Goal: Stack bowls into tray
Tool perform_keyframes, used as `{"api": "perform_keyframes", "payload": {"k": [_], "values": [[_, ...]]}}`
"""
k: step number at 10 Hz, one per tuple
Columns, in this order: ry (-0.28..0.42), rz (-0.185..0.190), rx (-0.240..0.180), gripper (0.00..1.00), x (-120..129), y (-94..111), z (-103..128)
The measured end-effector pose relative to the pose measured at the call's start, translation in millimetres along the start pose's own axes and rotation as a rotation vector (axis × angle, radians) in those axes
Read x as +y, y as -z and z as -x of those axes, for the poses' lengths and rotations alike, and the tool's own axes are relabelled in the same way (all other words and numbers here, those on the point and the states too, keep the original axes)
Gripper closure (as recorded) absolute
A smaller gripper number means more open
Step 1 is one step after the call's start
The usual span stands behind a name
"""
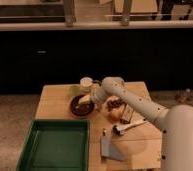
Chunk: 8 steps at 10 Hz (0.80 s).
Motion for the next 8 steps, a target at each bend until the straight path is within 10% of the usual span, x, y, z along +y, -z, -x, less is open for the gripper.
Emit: {"api": "perform_keyframes", "payload": {"k": [8], "values": [[-0.007,0.002,-0.006,0.99,0.5,-6.0,1.0]]}}
